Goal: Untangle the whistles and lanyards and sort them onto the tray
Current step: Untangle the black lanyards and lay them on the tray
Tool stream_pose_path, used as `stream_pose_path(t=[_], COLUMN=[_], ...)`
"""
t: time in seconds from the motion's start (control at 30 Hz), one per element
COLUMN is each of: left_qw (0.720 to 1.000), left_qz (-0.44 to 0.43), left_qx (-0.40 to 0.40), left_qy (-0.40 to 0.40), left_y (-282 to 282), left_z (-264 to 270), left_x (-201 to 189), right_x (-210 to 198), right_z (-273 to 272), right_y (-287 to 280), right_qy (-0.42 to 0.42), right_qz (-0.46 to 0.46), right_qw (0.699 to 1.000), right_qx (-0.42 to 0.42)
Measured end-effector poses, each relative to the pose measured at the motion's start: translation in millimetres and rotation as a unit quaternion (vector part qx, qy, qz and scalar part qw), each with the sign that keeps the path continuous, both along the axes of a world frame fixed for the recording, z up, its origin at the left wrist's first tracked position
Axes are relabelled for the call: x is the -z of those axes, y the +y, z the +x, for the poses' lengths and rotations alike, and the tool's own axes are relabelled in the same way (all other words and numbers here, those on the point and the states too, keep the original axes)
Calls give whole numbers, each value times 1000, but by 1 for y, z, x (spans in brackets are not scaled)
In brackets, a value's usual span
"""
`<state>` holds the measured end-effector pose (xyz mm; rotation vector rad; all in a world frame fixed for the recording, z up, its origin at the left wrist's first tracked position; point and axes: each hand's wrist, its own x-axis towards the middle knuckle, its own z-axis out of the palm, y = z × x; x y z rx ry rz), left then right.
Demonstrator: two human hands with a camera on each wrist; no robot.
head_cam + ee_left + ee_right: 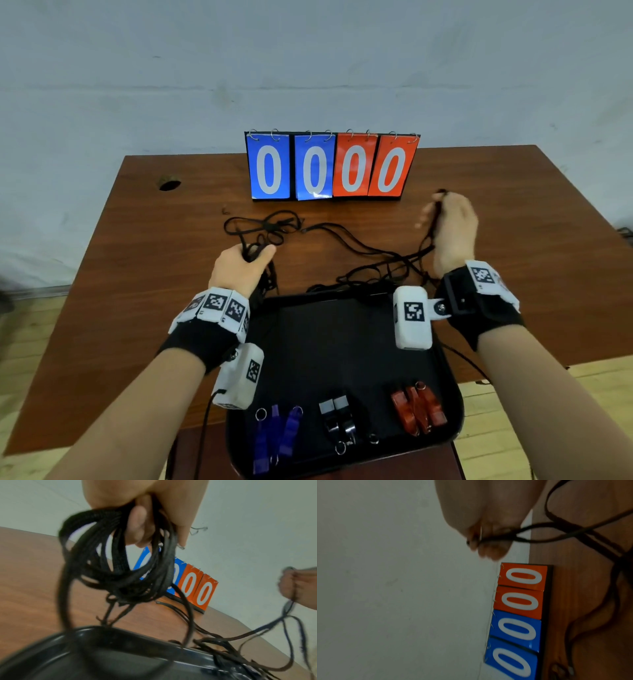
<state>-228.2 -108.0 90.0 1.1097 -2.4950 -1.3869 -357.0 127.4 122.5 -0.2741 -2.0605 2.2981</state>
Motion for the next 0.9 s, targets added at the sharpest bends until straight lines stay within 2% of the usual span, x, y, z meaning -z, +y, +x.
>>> stream_pose_path(t=[0.07, 0.13, 0.23, 0.37, 0.47, 0.57, 0.67, 0.73, 0.8, 0.9], left_qw=[998, 991, 973, 948, 934, 937, 956, 963, 964, 960], left_qz=[29, 58, 114, 248, 291, 264, 172, 124, 111, 111], left_qx=[41, 105, 193, 178, 163, 164, 186, 193, 200, 218], left_qy=[42, 57, 52, 86, 125, 159, 151, 142, 138, 138], left_y=[10, 19, 29, 30, 31, 32, 32, 32, 32, 32], left_z=[-3, -6, -14, -14, -13, -17, -20, -20, -18, -15], left_x=[-5, -13, -25, -25, -25, -23, -18, -17, -16, -13], right_x=[0, 0, -10, -12, -7, -7, -8, -4, -1, 0], right_z=[10, 19, 23, 31, 39, 50, 58, 58, 55, 52], right_y=[-17, -29, -28, -35, -45, -43, -38, -34, -31, -28], right_qy=[-7, 1, 15, -18, -78, -147, -144, -143, -124, -53], right_qz=[78, 141, 163, 138, 153, 86, 81, 92, 127, 151], right_qw=[985, 957, 937, 928, 906, 878, 848, 857, 879, 911], right_qx=[-152, -254, -310, -345, -387, -448, -504, -487, -443, -381])
